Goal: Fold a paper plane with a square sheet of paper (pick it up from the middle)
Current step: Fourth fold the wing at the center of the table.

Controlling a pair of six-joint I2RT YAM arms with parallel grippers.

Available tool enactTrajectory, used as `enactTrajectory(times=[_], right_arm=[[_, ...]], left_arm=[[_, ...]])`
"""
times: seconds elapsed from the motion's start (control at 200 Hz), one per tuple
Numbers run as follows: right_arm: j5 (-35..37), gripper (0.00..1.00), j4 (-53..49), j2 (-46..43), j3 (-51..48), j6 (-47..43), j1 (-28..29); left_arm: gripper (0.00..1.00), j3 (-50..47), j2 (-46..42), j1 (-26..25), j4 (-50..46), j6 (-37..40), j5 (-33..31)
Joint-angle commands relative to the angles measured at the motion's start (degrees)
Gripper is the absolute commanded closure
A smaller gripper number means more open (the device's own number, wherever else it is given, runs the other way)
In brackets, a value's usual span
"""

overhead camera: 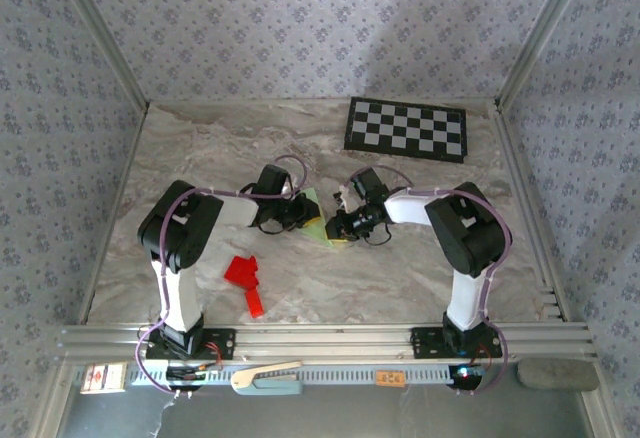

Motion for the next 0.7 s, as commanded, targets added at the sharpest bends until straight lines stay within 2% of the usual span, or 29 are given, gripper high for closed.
enactTrajectory(times=[0.0, 0.075, 0.19, 0.535, 0.695], right_arm=[[3.12, 0.74, -4.78, -3.68, -0.77, 1.41, -1.51], [4.57, 0.69, -5.96, -6.57, -0.67, 1.2, -2.0], [6.31, 0.68, -7.98, -8.99, -0.15, 0.38, -2.12], [7.12, 0.84, -8.92, -5.86, 4.0, 0.1, 1.99], [6.59, 0.87, -8.84, -3.39, 5.57, 0.1, 3.36]], left_arm=[[0.85, 0.26, 2.61, -0.11, -6.28, 1.13, -1.63], [0.85, 0.27, 2.88, -0.1, -6.49, 0.96, -1.71], [0.85, 0.28, 3.05, -0.07, -6.66, 0.77, -1.85], [0.86, 0.07, 3.05, -0.08, -7.57, 0.67, -2.44], [0.86, 0.11, 3.23, -0.08, -8.16, 0.69, -2.73]])
